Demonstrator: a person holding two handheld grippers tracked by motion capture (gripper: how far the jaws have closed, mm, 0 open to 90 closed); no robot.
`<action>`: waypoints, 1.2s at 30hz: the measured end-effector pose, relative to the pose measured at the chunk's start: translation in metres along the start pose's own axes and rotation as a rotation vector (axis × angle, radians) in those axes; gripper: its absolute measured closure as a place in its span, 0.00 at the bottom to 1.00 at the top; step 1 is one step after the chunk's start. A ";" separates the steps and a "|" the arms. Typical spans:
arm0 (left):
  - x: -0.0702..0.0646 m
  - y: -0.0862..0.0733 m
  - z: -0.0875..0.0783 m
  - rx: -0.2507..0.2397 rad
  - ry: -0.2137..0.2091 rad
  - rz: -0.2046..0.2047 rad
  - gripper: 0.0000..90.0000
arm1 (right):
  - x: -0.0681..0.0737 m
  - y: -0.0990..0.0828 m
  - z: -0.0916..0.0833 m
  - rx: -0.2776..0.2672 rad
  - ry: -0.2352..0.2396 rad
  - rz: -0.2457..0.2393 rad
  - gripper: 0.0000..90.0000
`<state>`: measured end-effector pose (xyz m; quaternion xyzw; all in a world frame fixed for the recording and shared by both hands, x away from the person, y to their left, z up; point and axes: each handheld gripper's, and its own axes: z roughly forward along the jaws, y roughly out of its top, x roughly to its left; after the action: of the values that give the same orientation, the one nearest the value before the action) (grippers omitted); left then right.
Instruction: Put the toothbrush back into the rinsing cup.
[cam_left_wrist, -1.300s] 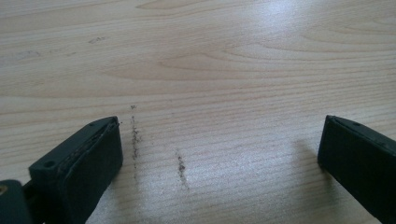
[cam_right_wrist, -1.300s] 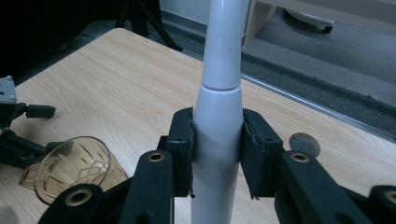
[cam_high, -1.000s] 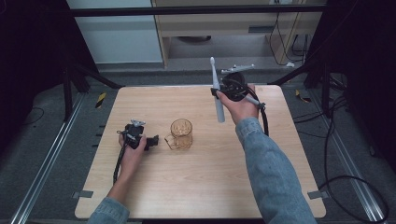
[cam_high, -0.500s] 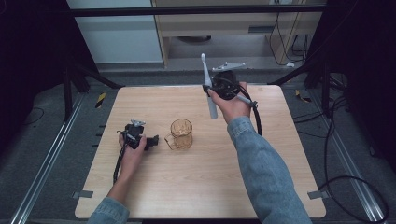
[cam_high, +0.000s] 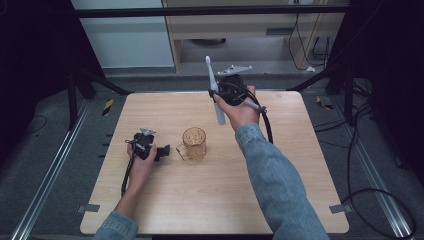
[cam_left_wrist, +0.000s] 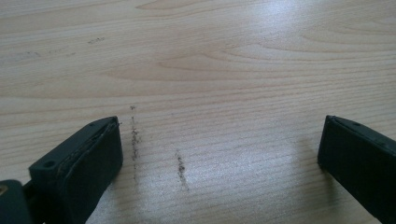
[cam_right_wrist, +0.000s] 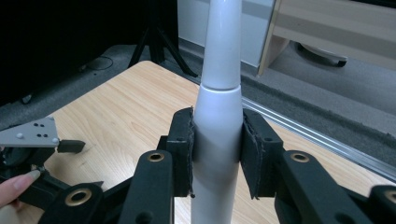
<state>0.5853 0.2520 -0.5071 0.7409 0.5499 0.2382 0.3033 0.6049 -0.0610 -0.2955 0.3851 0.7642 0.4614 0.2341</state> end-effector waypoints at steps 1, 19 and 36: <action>0.000 0.000 0.000 0.000 0.000 0.000 0.00 | 0.001 0.001 0.001 -0.001 0.004 -0.002 0.75; 0.000 0.000 0.000 -0.001 -0.001 0.000 0.00 | 0.014 0.007 0.008 -0.004 0.030 -0.021 0.75; 0.000 0.000 0.000 -0.003 0.000 0.000 0.00 | 0.030 0.012 0.013 -0.030 0.074 -0.018 0.75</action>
<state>0.5858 0.2516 -0.5072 0.7406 0.5493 0.2389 0.3043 0.6006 -0.0271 -0.2912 0.3574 0.7687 0.4846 0.2156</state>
